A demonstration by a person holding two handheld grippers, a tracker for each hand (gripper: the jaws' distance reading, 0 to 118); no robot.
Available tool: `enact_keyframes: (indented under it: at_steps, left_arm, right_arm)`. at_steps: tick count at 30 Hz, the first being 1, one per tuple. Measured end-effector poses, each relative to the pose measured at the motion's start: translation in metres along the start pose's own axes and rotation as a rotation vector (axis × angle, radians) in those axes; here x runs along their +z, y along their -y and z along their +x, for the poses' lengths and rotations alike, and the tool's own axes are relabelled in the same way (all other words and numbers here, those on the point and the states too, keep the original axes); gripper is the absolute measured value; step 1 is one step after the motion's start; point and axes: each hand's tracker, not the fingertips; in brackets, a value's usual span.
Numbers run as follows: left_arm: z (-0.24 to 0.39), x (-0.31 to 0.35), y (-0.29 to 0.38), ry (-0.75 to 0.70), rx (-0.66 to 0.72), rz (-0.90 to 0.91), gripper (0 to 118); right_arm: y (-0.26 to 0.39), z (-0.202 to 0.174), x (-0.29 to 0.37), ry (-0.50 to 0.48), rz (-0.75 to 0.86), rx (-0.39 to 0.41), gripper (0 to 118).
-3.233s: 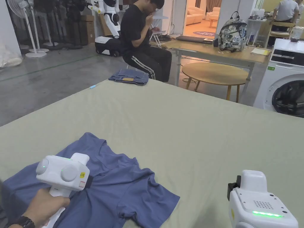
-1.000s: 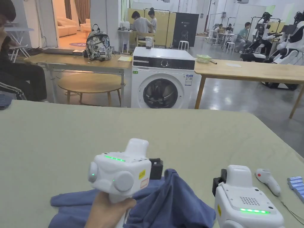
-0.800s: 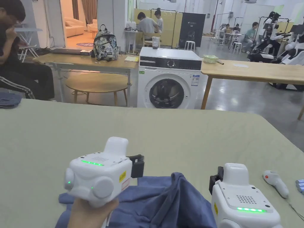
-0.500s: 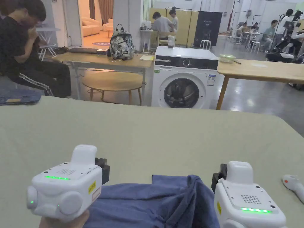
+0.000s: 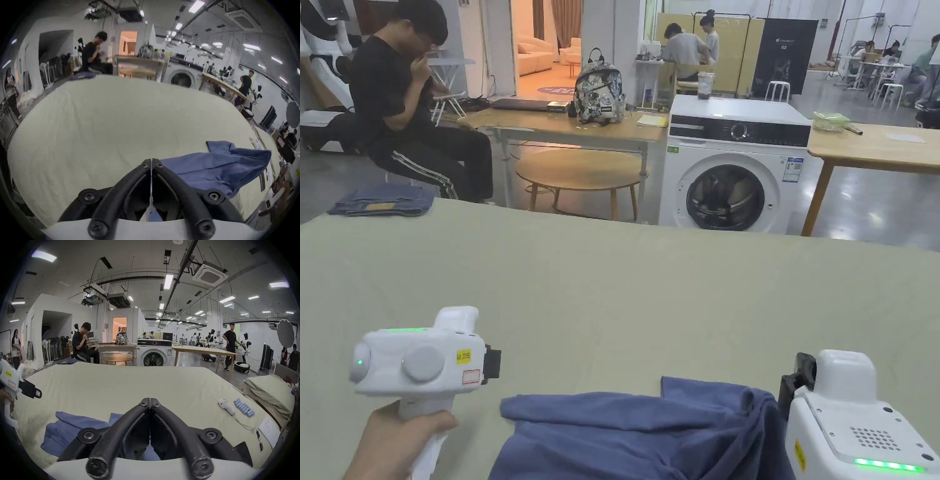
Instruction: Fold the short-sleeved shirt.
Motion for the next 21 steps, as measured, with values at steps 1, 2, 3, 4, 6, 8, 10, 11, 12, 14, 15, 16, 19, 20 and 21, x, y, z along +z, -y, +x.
enact_keyframes:
  at_steps: [1, 2, 3, 4, 6, 8, 10, 11, 12, 14, 15, 16, 19, 20, 21]
  left_arm:
    - [-0.003, -0.011, -0.004, 0.006, 0.005, -0.02, 0]
    - [0.0, -0.021, -0.005, 0.003, 0.011, -0.062, 0]
    - [-0.001, -0.031, -0.008, 0.007, 0.024, -0.097, 10]
    - [-0.003, -0.042, -0.009, 0.01, 0.042, -0.124, 34]
    - [-0.001, -0.06, -0.007, 0.013, 0.063, -0.184, 76]
    - [0.001, -0.077, -0.004, 0.007, 0.08, -0.217, 90]
    - [0.004, -0.091, 0.0, -0.019, 0.094, -0.239, 91]
    - [0.006, -0.099, 0.002, -0.037, 0.097, -0.263, 91]
    - [0.009, -0.105, 0.004, -0.043, 0.09, -0.282, 90]
    - [0.003, -0.128, 0.005, -0.083, 0.069, -0.332, 83]
    - [0.006, -0.132, 0.007, -0.109, 0.042, -0.33, 73]
    - [0.011, -0.134, 0.008, -0.158, 0.002, -0.316, 71]
    - [0.015, -0.143, 0.009, -0.168, -0.055, -0.272, 62]
    - [0.019, -0.143, 0.009, -0.15, -0.081, -0.26, 51]
    - [0.022, -0.143, 0.009, -0.134, -0.1, -0.26, 36]
  right_arm:
    - [0.0, 0.001, -0.002, 0.001, -0.002, -0.001, 0]
    - [0.001, 0.003, -0.004, 0.004, -0.005, -0.002, 0]
    - [0.001, 0.004, -0.005, 0.007, -0.008, -0.003, 0]
    - [0.003, 0.006, -0.006, 0.011, -0.012, -0.005, 0]
    - [0.005, 0.009, -0.01, 0.017, -0.019, -0.003, 0]
    - [0.007, 0.014, -0.012, 0.025, -0.028, 0.002, 0]
    - [0.01, 0.018, -0.015, 0.034, -0.036, 0.006, 0]
    - [0.012, 0.02, -0.017, 0.039, -0.041, 0.006, 0]
    - [0.013, 0.023, -0.018, 0.041, -0.047, 0.006, 0]
    - [0.017, 0.027, -0.021, 0.05, -0.06, 0.008, 0]
    - [0.019, 0.029, -0.023, 0.055, -0.065, 0.009, 0]
    - [0.021, 0.032, -0.023, 0.059, -0.071, 0.009, 0]
    - [0.026, 0.039, -0.026, 0.073, -0.091, -0.002, 0]
    - [0.028, 0.042, -0.026, 0.076, -0.098, -0.006, 0]
    - [0.029, 0.044, -0.027, 0.078, -0.104, -0.009, 0]
